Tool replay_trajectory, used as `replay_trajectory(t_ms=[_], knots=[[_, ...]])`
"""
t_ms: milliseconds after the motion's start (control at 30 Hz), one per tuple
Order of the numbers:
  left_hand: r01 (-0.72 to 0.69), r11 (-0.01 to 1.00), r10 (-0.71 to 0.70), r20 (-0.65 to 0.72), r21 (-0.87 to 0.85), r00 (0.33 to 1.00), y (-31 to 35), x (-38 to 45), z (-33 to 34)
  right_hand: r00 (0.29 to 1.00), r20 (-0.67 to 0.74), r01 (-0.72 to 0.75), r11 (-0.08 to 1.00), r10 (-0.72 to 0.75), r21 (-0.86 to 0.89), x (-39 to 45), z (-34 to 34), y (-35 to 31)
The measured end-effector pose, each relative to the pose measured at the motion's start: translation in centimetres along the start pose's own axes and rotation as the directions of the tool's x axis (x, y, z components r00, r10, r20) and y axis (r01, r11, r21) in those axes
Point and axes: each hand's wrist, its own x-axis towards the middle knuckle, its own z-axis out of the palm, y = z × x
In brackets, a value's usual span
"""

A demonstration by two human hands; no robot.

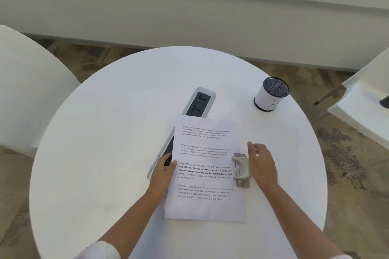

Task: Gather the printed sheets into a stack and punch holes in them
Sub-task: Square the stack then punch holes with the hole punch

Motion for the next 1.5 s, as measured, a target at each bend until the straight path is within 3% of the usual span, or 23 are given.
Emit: replay_trajectory(t_ms=[100, 233, 633, 967, 1500], knots=[[0.012, 1.000, -0.012, 0.024, -0.005, 1.000, -0.1, -0.9, -0.2, 0.986, 0.128, -0.121, 0.990, 0.111, 0.070, -1.0, -0.6, 0.7], [-0.020, 0.999, 0.019, 0.032, 0.047, 0.999, -0.4, -1.6, 0.2, 0.979, 0.179, -0.122, 0.986, 0.100, 0.115, -2.0, 0.1, 1.6], [-0.130, 0.992, 0.129, -0.092, -0.005, 0.987, 1.1, -0.7, -3.5, 0.981, -0.069, -0.154, 0.948, 0.180, 0.279, 3.3, -4.8, 4.1], [-0.069, 0.987, 0.050, -0.136, -0.142, 0.989, 0.6, -0.3, -5.5, 0.951, -0.160, -0.207, 0.931, 0.263, 0.300, 6.9, -6.2, 5.3], [-0.030, 0.977, 0.012, -0.090, -0.210, 0.996, 0.2, 0.1, -6.1, 0.959, -0.126, -0.207, 0.930, 0.255, 0.305, 7.7, -5.4, 5.6]])
